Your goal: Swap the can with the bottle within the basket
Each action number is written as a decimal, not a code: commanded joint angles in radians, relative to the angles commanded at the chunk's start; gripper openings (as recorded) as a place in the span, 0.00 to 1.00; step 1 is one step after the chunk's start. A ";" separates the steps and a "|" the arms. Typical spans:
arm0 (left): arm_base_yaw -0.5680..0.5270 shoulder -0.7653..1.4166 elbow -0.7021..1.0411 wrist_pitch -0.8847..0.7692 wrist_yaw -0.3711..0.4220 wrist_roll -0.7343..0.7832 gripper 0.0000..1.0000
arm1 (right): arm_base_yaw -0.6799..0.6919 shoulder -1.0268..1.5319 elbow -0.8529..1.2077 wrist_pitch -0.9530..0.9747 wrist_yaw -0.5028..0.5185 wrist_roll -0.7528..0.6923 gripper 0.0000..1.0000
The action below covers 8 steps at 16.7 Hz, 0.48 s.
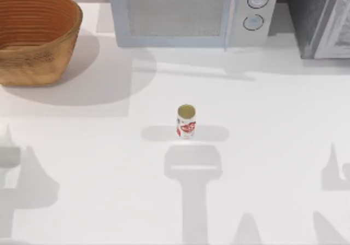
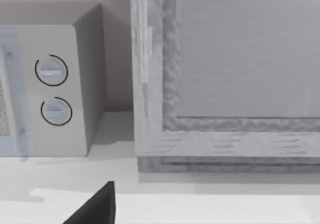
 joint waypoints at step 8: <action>-0.037 0.027 0.044 -0.014 -0.036 -0.010 0.85 | 0.000 0.000 0.000 0.000 0.000 0.000 1.00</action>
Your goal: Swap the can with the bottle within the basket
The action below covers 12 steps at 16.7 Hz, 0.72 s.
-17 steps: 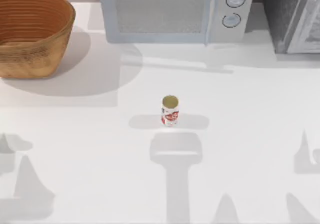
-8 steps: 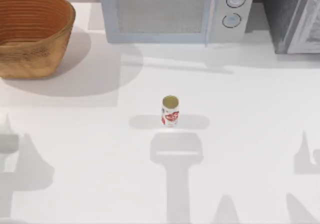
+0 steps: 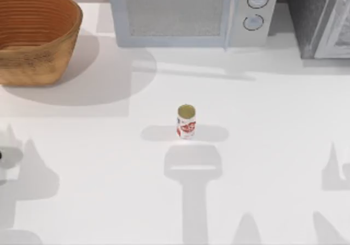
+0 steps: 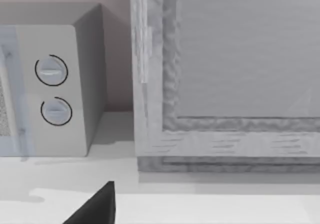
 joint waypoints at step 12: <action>0.000 0.000 0.000 0.000 0.000 0.000 0.00 | 0.000 0.000 0.000 0.000 0.000 0.000 1.00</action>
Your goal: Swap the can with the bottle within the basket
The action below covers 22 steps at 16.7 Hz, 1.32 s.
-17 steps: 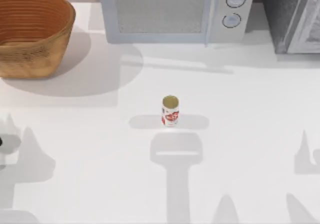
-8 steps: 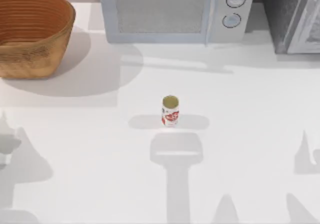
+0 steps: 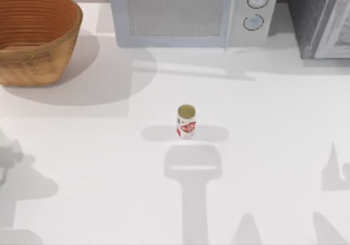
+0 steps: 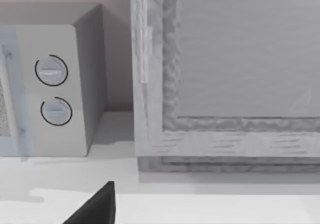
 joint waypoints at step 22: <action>-0.027 -0.346 0.492 -0.613 -0.247 0.003 0.00 | 0.000 0.000 0.000 0.000 0.000 0.000 1.00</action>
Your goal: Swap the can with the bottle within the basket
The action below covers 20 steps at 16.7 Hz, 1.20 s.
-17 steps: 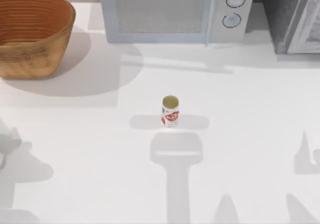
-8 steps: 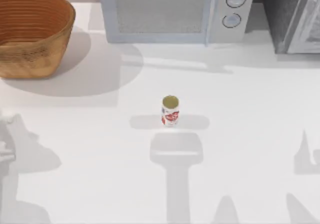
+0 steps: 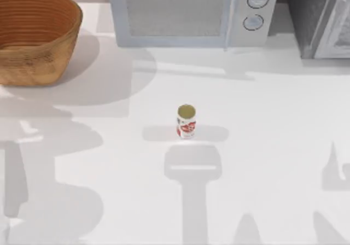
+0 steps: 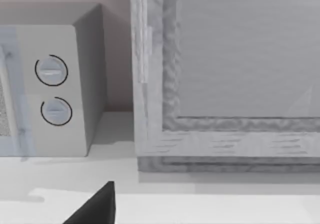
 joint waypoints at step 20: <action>-0.345 -0.125 0.429 -0.737 -0.130 -0.078 0.00 | 0.000 0.000 0.000 0.000 0.000 0.000 1.00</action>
